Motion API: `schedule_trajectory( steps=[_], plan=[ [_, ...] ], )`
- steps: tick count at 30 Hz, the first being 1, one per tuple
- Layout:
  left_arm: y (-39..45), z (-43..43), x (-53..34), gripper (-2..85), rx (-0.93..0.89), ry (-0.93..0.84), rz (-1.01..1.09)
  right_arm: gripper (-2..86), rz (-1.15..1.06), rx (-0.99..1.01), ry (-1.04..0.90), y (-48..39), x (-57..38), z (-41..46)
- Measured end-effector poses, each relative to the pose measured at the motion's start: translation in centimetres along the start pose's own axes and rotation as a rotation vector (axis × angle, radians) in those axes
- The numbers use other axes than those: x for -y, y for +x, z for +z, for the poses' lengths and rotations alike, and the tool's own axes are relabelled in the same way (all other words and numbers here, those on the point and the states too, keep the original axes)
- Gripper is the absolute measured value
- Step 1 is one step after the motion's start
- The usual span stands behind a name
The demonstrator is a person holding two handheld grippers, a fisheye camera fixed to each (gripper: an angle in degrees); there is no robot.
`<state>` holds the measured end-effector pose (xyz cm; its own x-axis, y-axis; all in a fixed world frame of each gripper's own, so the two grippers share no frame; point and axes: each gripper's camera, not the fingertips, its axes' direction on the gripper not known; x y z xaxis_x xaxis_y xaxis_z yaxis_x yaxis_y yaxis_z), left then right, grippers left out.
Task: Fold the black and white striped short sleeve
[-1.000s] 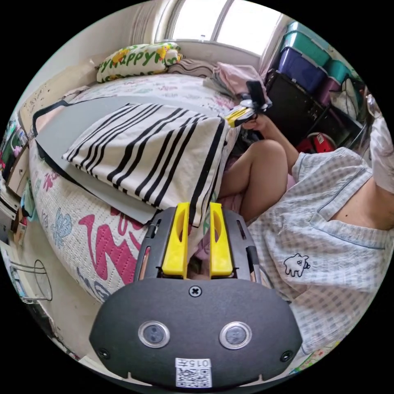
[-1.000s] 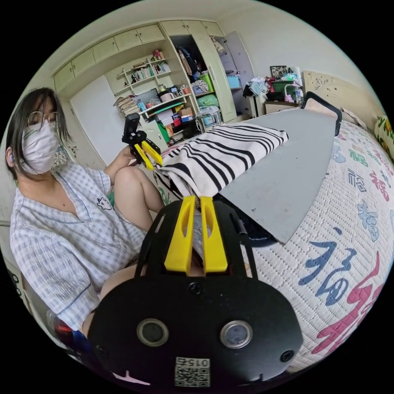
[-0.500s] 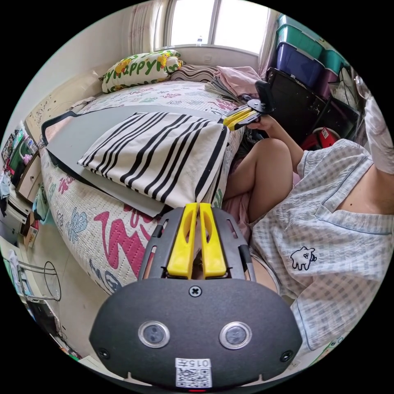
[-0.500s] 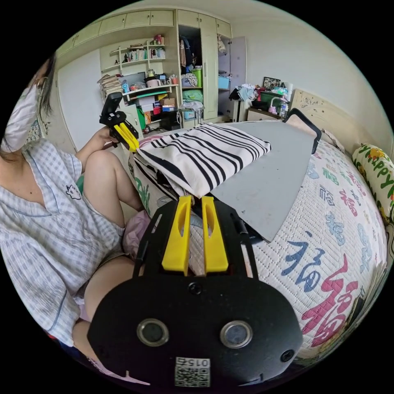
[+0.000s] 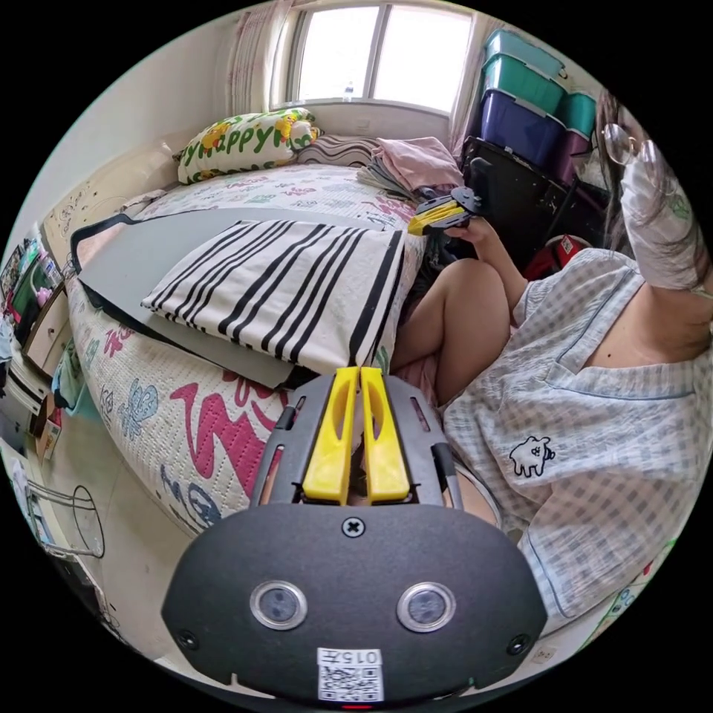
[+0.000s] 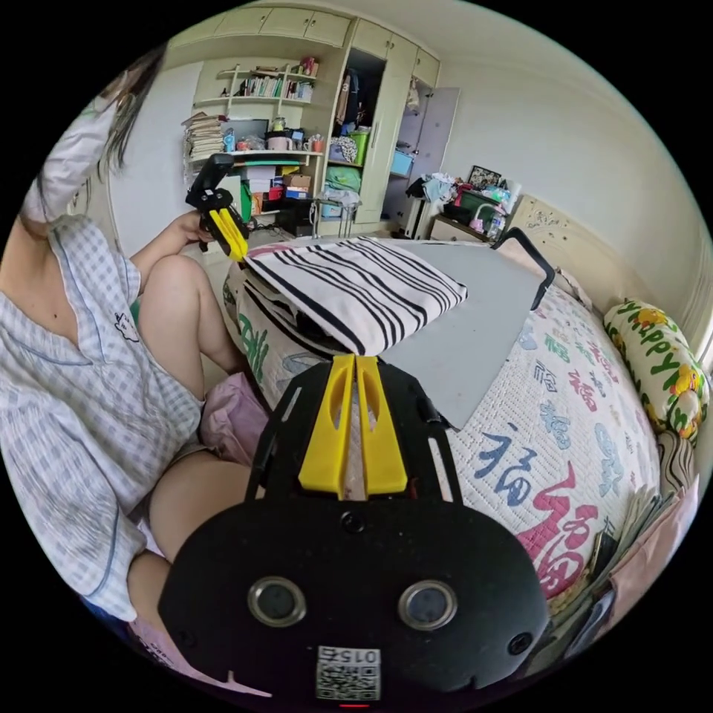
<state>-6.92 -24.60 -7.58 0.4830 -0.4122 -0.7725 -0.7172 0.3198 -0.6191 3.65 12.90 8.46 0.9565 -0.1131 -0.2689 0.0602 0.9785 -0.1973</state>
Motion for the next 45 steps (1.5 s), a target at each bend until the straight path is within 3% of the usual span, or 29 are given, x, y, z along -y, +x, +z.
schedule_trajectory(
  steps=[4,10,13,16,17,20,24,26,29,40,45],
  plan=[
    [-1.1,1.5,0.4,-0.6,-0.025,-0.074,0.009,-1.0,-0.025,0.03,-0.105,0.1,0.2,1.8],
    [-3.3,2.8,0.3,-0.6,-0.042,-0.155,-0.018,-1.0,0.03,0.107,-0.112,2.7,-0.6,2.0],
    [-4.3,0.9,-0.5,-0.3,-0.117,-0.089,-0.005,-1.0,0.063,0.158,-0.004,4.3,-1.1,0.5],
    [-6.6,-2.1,-1.2,0.5,-0.231,0.077,-0.003,-0.8,0.151,0.229,0.235,7.5,-1.5,-2.5],
    [-8.3,-3.1,-1.0,1.8,-0.228,0.136,-0.047,-0.6,0.196,0.262,0.359,9.3,-1.5,-3.5],
    [-14.3,-4.8,-1.0,5.8,-0.178,0.274,-0.231,0.5,0.366,0.365,0.464,14.9,0.0,-3.3],
    [-23.4,-5.1,-2.5,7.9,-0.255,0.428,-0.478,8.5,0.55,0.408,0.322,21.4,3.2,0.5],
    [-29.4,-4.2,-4.5,8.3,-0.332,0.526,-0.671,9.8,0.65,0.504,0.254,25.3,4.9,3.6],
    [-34.7,-2.8,-6.0,8.4,-0.44,0.613,-0.771,10.3,0.723,0.521,0.194,28.8,6.7,6.5],
    [-42.2,0.3,-3.1,11.3,-0.37,0.407,-0.808,13.0,0.729,0.493,-0.013,34.4,11.9,12.4],
    [-43.6,0.9,-2.6,11.1,-0.373,0.415,-0.794,12.5,0.732,0.595,-0.026,35.8,13.0,13.8]
  ],
)
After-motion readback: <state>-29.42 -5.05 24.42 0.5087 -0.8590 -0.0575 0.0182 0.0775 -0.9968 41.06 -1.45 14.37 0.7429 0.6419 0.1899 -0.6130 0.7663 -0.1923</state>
